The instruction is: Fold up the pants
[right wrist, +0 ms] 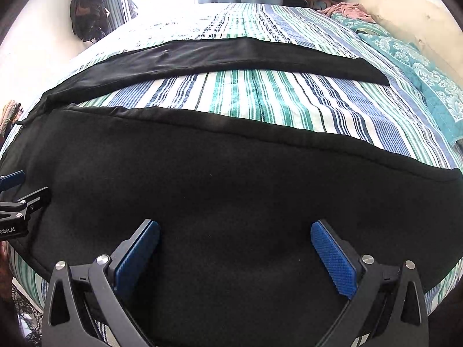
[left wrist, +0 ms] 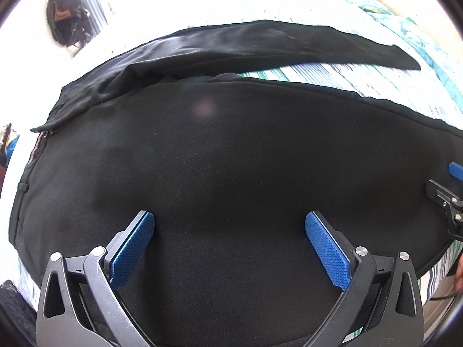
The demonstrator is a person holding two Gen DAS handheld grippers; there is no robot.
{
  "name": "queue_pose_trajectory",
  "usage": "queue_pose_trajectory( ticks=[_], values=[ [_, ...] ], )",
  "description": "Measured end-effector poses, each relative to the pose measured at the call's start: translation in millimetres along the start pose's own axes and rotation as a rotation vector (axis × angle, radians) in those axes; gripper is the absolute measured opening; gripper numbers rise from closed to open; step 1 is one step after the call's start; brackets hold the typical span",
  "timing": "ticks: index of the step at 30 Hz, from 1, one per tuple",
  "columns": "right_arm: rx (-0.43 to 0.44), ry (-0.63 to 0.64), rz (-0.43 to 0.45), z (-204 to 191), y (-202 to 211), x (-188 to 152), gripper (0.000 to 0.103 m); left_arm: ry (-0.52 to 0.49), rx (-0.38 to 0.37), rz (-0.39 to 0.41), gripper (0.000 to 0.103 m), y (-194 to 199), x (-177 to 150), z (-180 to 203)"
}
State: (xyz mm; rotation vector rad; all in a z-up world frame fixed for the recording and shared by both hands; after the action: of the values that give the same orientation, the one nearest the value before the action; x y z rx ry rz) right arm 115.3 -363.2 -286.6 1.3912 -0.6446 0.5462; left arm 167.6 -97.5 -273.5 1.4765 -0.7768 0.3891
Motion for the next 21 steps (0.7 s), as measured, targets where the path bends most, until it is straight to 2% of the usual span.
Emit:
queue_pose_trajectory(
  ticks=[21],
  values=[
    [0.003,0.001,0.007,0.0,0.4,-0.6,0.103,-0.001,0.004,0.008,0.102,0.8,-0.4,0.7]
  ],
)
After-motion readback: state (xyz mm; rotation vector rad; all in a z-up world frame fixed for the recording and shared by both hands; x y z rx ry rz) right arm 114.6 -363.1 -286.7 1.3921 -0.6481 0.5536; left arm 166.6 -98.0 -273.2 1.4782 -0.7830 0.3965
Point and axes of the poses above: each gripper's, at about its wrist camera, not at the fingertips, and y roughly against the way its jaws point, z to its right, x to its top, the point moved 3 cm from there along -y, roughly the way its jaws point, and after that the axes turned 14 degrees about z, right-handed, at the moved point
